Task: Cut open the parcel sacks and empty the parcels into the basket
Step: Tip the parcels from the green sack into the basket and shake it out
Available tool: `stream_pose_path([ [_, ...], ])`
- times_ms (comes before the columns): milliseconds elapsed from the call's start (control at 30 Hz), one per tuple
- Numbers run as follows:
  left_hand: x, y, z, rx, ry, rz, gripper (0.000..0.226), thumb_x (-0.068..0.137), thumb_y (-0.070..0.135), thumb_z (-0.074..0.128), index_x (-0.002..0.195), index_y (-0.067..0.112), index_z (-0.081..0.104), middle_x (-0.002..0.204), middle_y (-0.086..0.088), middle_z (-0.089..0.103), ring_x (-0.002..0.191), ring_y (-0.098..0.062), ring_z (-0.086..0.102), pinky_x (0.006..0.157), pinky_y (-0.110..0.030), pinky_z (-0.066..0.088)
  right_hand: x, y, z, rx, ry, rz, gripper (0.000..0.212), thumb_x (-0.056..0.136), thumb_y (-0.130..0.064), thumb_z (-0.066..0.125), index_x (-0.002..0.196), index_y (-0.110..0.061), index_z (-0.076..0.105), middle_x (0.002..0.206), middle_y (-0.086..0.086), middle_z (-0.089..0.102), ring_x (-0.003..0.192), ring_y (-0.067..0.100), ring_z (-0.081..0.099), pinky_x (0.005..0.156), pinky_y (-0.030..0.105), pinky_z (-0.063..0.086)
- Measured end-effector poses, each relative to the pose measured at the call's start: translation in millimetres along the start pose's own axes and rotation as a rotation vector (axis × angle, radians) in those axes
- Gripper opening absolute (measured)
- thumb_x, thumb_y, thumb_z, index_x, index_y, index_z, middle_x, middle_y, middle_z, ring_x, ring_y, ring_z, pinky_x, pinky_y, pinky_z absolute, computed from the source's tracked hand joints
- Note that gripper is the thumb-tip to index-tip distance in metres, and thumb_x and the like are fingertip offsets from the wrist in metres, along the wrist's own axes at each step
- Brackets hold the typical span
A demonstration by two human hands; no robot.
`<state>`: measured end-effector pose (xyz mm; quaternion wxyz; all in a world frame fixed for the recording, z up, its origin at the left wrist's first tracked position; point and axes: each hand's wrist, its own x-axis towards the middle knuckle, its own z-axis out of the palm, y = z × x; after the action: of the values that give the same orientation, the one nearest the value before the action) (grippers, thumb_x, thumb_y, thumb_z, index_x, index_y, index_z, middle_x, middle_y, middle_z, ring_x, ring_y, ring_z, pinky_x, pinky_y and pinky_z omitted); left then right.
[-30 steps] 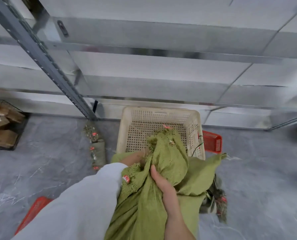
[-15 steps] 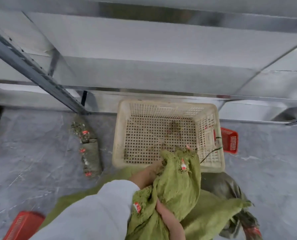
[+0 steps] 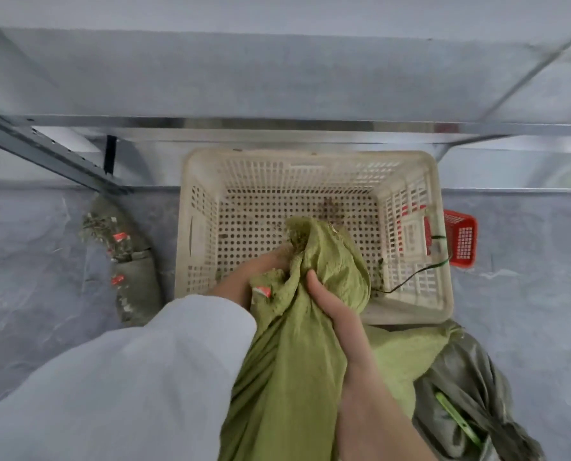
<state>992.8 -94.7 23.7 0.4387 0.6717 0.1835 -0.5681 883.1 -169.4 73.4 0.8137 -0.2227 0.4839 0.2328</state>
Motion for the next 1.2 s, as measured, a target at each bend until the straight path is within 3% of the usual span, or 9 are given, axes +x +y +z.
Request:
stream_pose_path([
  [167, 16.5, 29.4, -17.0, 0.151, 0.086, 0.074, 0.033, 0.096, 0.039, 0.051, 0.100, 0.012, 0.070, 0.091, -0.004, 0.070, 0.081, -0.020, 0.066, 0.062, -0.024, 0.049, 63.0, -66.4, -10.1, -0.076, 0.116, -0.089, 0.035, 0.091, -0.032, 0.063, 0.092, 0.001, 0.074, 0.085, 0.017, 0.075, 0.068, 0.029, 0.073, 0.052, 0.035, 0.058],
  [233, 23.1, 27.1, -25.3, 0.184, 0.205, 0.134, 0.032, 0.096, 0.044, 0.049, 0.102, 0.019, 0.069, 0.082, 0.006, 0.067, 0.067, -0.009, 0.060, 0.056, -0.021, 0.042, 95.5, -89.5, -8.8, -0.297, 0.262, -0.092, 0.034, 0.089, -0.028, 0.067, 0.109, 0.000, 0.067, 0.099, 0.016, 0.073, 0.081, 0.028, 0.072, 0.069, 0.036, 0.059],
  [333, 21.9, 24.2, -28.0, 0.359, 0.336, 0.302, 0.034, 0.098, 0.047, 0.040, 0.121, 0.029, 0.059, 0.103, 0.011, 0.061, 0.083, -0.007, 0.054, 0.063, -0.021, 0.035, 135.6, -118.5, 1.5, -0.707, 0.293, -0.060, 0.043, 0.092, -0.028, 0.064, 0.126, -0.001, 0.059, 0.126, 0.015, 0.063, 0.110, 0.029, 0.062, 0.099, 0.038, 0.047],
  [500, -1.0, 33.2, -14.1, 0.670, 0.227, 0.517, 0.047, 0.099, 0.054, 0.032, 0.141, 0.035, 0.043, 0.141, 0.009, 0.049, 0.126, -0.011, 0.047, 0.104, -0.036, 0.039, 178.4, -137.3, 2.0, -1.353, 0.231, -0.043, 0.037, 0.099, -0.016, 0.047, 0.134, -0.004, 0.051, 0.138, 0.014, 0.051, 0.126, 0.027, 0.048, 0.093, 0.023, 0.034],
  [667, -38.0, 36.8, -12.4, 0.969, 0.029, 0.522, 0.083, 0.064, 0.096, 0.024, 0.137, 0.056, 0.031, 0.129, 0.025, 0.054, 0.104, -0.002, 0.055, 0.079, -0.029, 0.043, 191.8, -146.6, -27.1, -1.434, 0.336, -0.053, 0.029, 0.100, -0.020, 0.044, 0.114, -0.001, 0.062, 0.127, 0.017, 0.058, 0.097, 0.026, 0.060, 0.073, 0.021, 0.051],
  [767, -24.2, 25.4, -4.3, 1.299, 0.106, 0.640, 0.077, 0.080, 0.077, 0.042, 0.144, 0.057, 0.002, 0.145, 0.011, 0.045, 0.117, -0.017, 0.053, 0.091, -0.038, 0.042, 200.3, -160.5, -32.3, -1.810, 0.538, 0.020, 0.047, 0.101, -0.034, 0.040, 0.137, -0.004, 0.047, 0.143, 0.017, 0.047, 0.129, 0.031, 0.046, 0.105, 0.036, 0.035],
  [900, 25.5, 51.0, -3.0, 1.349, 0.260, 0.682, 0.054, 0.099, 0.050, 0.038, 0.143, 0.061, 0.007, 0.110, 0.005, 0.066, 0.059, -0.006, 0.045, 0.047, -0.028, 0.026, 184.1, -171.4, -19.6, -1.826, 0.707, -0.028, 0.069, 0.098, -0.045, 0.043, 0.151, -0.005, 0.021, 0.156, 0.018, 0.023, 0.142, 0.037, 0.024, 0.116, 0.049, 0.019],
  [1033, 64.2, 70.3, -12.5, 1.449, 0.236, 0.601, 0.048, 0.101, 0.049, 0.035, 0.144, 0.058, 0.014, 0.136, 0.004, 0.057, 0.098, -0.018, 0.061, 0.052, -0.027, 0.030, 119.6, -172.0, 1.2, -1.398, 0.611, -0.471, 0.081, 0.093, -0.035, 0.055, 0.153, -0.017, 0.004, 0.157, 0.011, 0.015, 0.137, 0.036, 0.031, 0.107, 0.047, 0.037],
  [1200, 88.9, 91.5, -9.6, 1.359, 0.089, 0.487, 0.049, 0.103, 0.032, 0.039, 0.146, 0.049, 0.025, 0.153, 0.003, 0.037, 0.133, -0.026, 0.044, 0.100, -0.037, 0.038, 41.1, -95.6, 4.3, -1.987, 0.224, -0.522, 0.075, 0.092, -0.064, 0.029, 0.154, -0.027, 0.008, 0.160, -0.005, 0.017, 0.145, 0.019, 0.021, 0.114, 0.050, 0.022],
])
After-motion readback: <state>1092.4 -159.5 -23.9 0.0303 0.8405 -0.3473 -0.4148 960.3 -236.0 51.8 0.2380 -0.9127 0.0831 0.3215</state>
